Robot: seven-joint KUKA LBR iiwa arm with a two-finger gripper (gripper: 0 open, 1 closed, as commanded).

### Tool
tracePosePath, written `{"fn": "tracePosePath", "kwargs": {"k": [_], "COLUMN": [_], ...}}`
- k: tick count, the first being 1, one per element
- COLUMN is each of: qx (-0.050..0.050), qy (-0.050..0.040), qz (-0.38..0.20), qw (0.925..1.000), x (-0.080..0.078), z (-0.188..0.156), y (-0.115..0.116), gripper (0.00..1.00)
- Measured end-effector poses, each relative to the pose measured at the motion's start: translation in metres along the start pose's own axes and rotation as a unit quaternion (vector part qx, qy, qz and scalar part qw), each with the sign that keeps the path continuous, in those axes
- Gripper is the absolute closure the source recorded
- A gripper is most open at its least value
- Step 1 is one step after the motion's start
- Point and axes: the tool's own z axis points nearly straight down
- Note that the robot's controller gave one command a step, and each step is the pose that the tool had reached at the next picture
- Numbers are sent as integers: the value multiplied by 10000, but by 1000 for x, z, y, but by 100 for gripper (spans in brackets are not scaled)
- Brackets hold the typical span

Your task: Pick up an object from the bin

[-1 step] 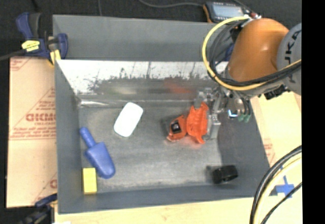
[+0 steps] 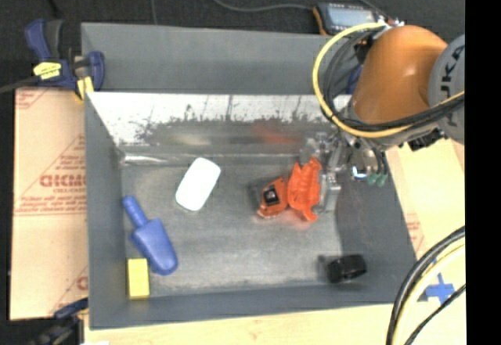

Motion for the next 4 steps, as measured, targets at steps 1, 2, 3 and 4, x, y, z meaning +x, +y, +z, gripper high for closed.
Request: {"fn": "tracePosePath", "kwargs": {"k": [1,2,3,4], "qx": [6,-12,-7,14], "qy": [-30,-6,1,-33], "qz": [-1639,-2224,-3438,-4233], "qw": [9865,9750,9390,9060], "x": [-25,-67,-59,-68], "z": [51,70,57,126], "y": [-11,-21,-29,-19], "gripper": [0,0,0,0]}}
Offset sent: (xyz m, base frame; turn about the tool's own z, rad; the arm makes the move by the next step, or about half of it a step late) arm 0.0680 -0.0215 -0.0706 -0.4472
